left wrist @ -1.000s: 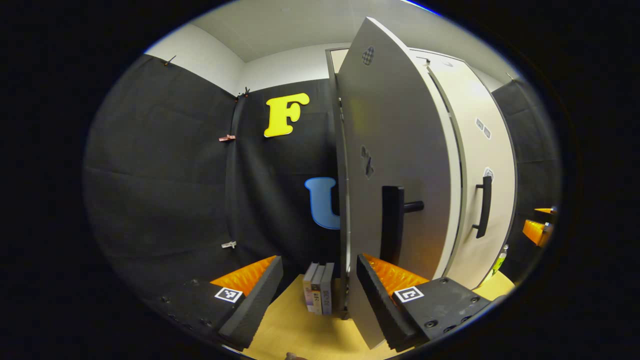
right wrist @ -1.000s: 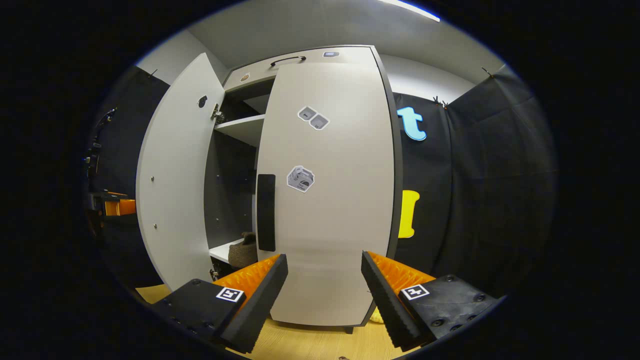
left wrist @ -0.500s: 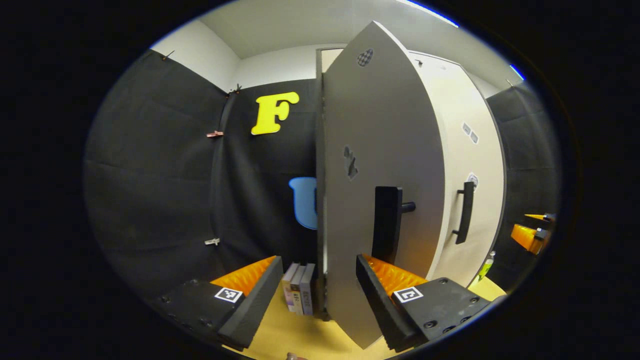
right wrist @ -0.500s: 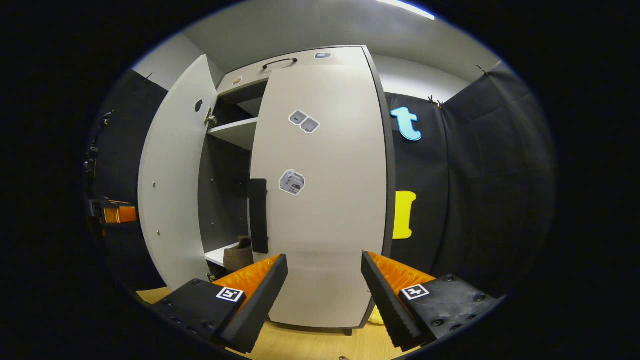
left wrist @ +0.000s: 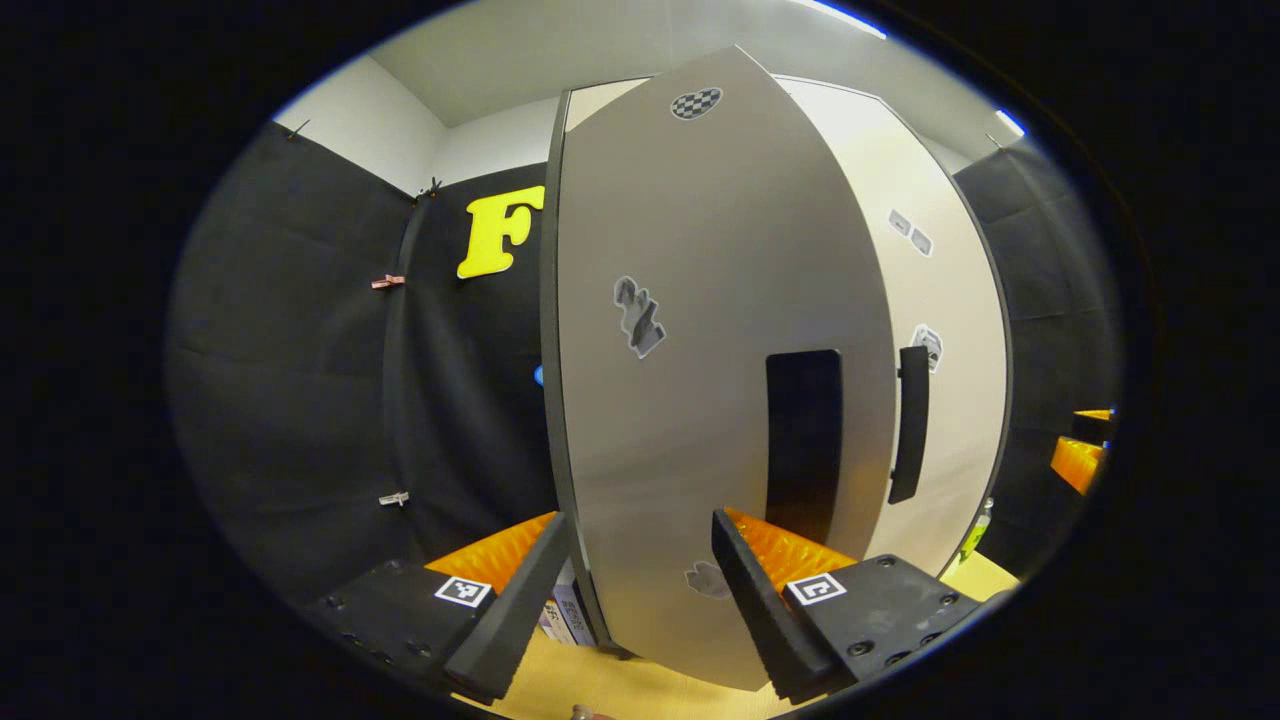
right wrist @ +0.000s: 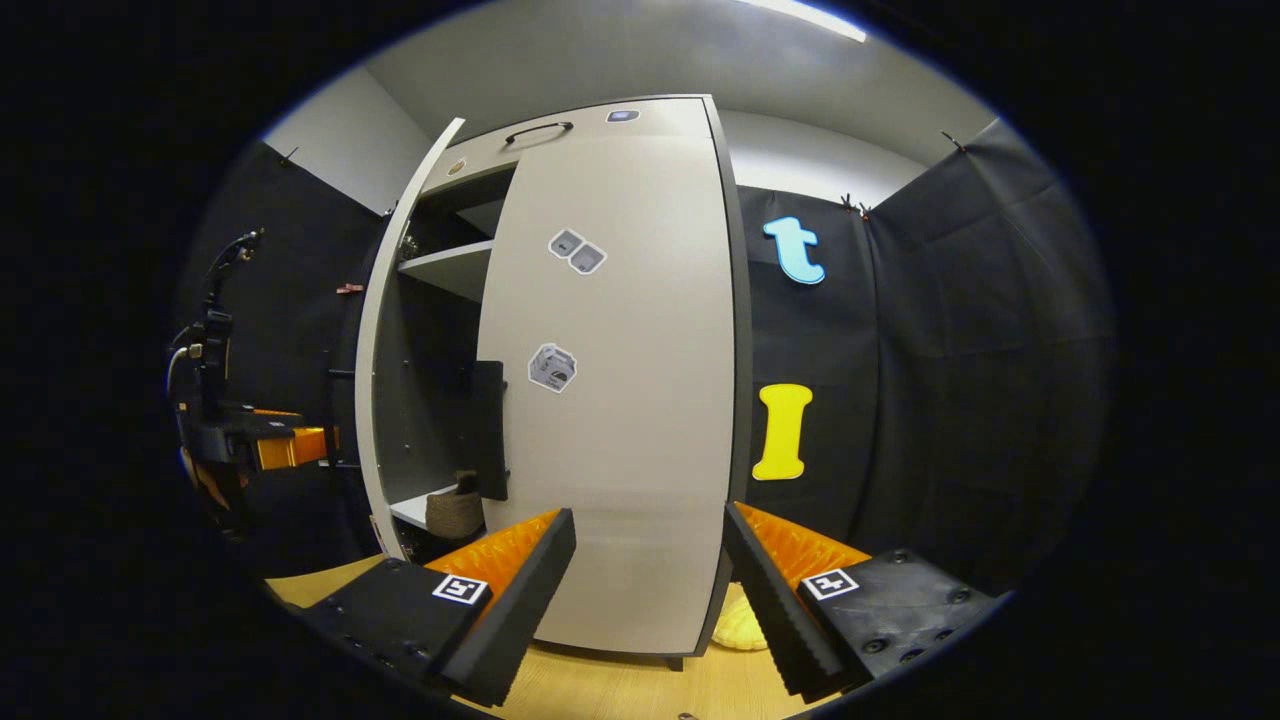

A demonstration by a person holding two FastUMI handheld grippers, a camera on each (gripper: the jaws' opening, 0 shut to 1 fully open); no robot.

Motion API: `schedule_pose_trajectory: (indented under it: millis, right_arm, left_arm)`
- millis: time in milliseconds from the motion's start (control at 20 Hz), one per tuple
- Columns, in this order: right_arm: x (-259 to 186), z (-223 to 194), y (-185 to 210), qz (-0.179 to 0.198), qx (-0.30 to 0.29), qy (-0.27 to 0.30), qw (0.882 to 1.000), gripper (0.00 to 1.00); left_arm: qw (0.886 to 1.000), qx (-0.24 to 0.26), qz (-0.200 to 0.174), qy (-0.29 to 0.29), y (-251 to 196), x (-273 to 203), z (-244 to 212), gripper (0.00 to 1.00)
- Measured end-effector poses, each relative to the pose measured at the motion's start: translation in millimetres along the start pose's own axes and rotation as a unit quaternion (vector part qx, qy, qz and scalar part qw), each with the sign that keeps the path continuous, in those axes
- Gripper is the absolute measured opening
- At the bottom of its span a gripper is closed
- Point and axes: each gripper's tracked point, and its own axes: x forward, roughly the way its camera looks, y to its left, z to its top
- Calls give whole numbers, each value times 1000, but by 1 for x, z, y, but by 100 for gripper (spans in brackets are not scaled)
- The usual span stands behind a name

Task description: Grab one shoe with the right hand and put it into the shoe cabinet, grab the other shoe with the left hand and put it into the shoe cabinet; then close the right door with the right hand and the left door with the left hand.

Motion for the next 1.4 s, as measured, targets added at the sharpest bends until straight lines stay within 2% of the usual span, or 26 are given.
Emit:
schedule_pose_trajectory:
  millis: [400, 950, 1050, 1100, 1250, 1300, 1400]
  right_arm:
    - [-4, -4, -12, -4, -3, 8, 1000, 98]
    - [-23, 7, 18, 25, -4, 1, 1000, 98]
    - [-31, 11, 22, 26, -3, -5, 1000, 98]
    - [-34, 12, 26, 27, -1, -6, 1000, 98]
    - [-40, 11, 38, 35, 1, -2, 999, 98]
    - [-41, 11, 43, 38, 1, -1, 999, 98]
    - [-44, 12, 54, 47, 1, -3, 999, 98]
  left_arm:
    - [1000, 7, -6, -15, -30, 29, 7, 91]
    - [999, 18, -24, -11, -40, 45, 5, 92]
    - [999, 27, -18, -6, -30, 34, 2, 92]
    - [999, 29, -19, -9, -26, 22, 2, 96]
    - [999, 23, -41, -4, -22, -12, 2, 96]
    - [999, 19, -45, -2, -18, -25, 1, 99]
    - [998, 8, -56, 2, -14, -52, 0, 96]
